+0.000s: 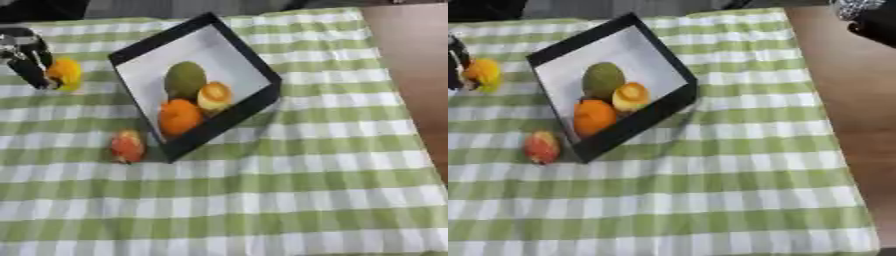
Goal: Pick up objects on the table and place them in the box.
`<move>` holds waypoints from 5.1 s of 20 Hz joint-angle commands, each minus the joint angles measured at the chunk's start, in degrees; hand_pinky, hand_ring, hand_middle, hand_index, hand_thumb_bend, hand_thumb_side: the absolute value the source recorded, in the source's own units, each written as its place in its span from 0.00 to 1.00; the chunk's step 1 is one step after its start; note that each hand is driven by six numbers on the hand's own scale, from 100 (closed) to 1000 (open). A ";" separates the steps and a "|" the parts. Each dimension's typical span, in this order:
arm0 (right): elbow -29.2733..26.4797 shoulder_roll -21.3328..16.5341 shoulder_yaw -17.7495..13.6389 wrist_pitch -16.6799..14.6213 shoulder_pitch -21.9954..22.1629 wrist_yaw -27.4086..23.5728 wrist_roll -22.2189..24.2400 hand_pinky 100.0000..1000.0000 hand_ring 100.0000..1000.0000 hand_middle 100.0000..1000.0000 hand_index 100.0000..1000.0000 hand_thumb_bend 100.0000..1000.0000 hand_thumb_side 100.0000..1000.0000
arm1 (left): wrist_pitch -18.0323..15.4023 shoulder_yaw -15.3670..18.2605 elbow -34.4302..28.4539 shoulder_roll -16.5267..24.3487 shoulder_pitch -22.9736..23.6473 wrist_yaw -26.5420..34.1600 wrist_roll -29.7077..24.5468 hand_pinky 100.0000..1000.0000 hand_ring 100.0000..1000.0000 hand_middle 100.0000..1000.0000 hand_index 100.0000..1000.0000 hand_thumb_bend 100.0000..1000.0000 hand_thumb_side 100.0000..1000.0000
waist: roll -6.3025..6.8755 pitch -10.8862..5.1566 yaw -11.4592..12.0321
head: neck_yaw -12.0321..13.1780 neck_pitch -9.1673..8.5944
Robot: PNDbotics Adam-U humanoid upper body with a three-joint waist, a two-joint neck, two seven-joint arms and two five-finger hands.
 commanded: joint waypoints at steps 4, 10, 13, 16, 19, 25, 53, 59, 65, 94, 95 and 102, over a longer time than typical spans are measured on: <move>-0.99 -1.33 -0.85 -0.12 -0.61 -0.21 -0.25 0.88 0.71 0.65 0.75 0.04 0.32 | 1.58 -0.12 -15.96 1.03 -6.40 5.84 -1.35 0.73 0.71 0.61 0.48 0.09 0.00 | -0.37 -0.73 0.06 | 0.06 -0.13; -0.99 -1.05 -0.38 -0.15 -1.48 -0.36 0.22 0.88 0.71 0.65 0.75 0.04 0.31 | 1.17 -6.72 -16.25 -5.60 -12.97 5.35 -4.65 0.77 0.72 0.64 0.49 0.13 0.00 | -0.24 -0.92 -0.52 | 0.84 -0.13; -0.99 -0.82 -0.14 -0.13 -1.96 -0.47 0.47 0.88 0.71 0.65 0.75 0.04 0.32 | -0.62 -9.42 -13.37 -8.57 -14.14 4.04 -5.60 0.77 0.72 0.64 0.49 0.14 0.00 | -0.09 -0.84 -0.89 | 1.19 -0.13; -0.99 -0.55 0.01 -0.06 -2.24 -0.52 0.64 0.88 0.71 0.65 0.75 0.04 0.32 | -1.83 -10.49 -9.91 -10.83 -13.73 3.23 -4.50 0.76 0.72 0.64 0.49 0.13 0.00 | 0.10 -0.76 -1.23 | 1.27 -0.13; -0.99 -0.43 0.06 -0.07 -2.43 -0.53 0.72 0.88 0.71 0.65 0.75 0.05 0.32 | -3.24 -11.47 -6.30 -12.86 -12.67 2.99 -3.18 0.77 0.73 0.66 0.51 0.16 0.00 | 0.18 -0.67 -1.41 | 1.19 -0.13; -0.99 -0.41 0.01 -0.09 -2.50 -0.48 0.75 0.88 0.71 0.65 0.75 0.05 0.31 | -6.14 -12.18 -1.73 -14.49 -11.33 1.98 -4.09 0.81 0.78 0.73 0.73 0.25 0.00 | 0.08 -0.57 -1.37 | 0.84 -0.13; -0.99 -1.90 -0.47 -0.08 -1.52 -0.10 0.22 0.88 0.71 0.65 0.75 0.06 0.31 | 13.22 -9.51 -53.40 18.40 7.65 24.55 -5.43 0.79 0.78 0.74 0.83 0.47 0.31 | 0.42 -0.39 -0.06 | -1.25 -0.13; -0.99 -1.82 -0.47 -0.01 -1.47 -0.08 0.25 0.88 0.71 0.65 0.75 0.06 0.31 | 20.15 -10.09 -55.05 21.05 12.32 26.15 -0.87 0.79 0.78 0.73 0.83 0.50 0.40 | 0.47 -0.16 -0.12 | -1.43 -0.13; -0.99 -1.69 -0.39 0.02 -1.53 -0.15 0.32 0.88 0.71 0.65 0.75 0.06 0.32 | 24.97 -11.77 -55.10 21.85 14.92 28.24 1.81 0.78 0.76 0.71 0.80 0.56 0.53 | 0.48 -0.05 -0.27 | -1.64 -0.13; -0.99 -1.20 -0.42 -0.05 -1.39 -0.55 0.01 0.88 0.71 0.65 0.75 0.05 0.32 | 21.72 -17.79 -48.00 16.63 16.04 21.46 -5.40 0.78 0.76 0.71 0.79 0.55 0.27 | -0.19 0.28 -0.31 | -0.96 -0.13; -0.99 -1.20 -0.44 -0.05 -1.37 -0.55 -0.01 0.88 0.71 0.65 0.75 0.05 0.32 | 21.64 -17.81 -47.76 16.60 16.15 21.33 -5.40 0.77 0.75 0.70 0.77 0.53 0.28 | -0.22 0.32 -0.27 | -0.91 -0.13; -0.99 -1.20 -0.48 -0.12 -1.31 -0.56 -0.08 0.88 0.71 0.65 0.75 0.05 0.32 | 21.22 -17.88 -45.67 16.14 18.01 19.13 -5.16 0.75 0.72 0.65 0.72 0.54 0.31 | -0.49 0.46 -0.13 | -0.30 -0.13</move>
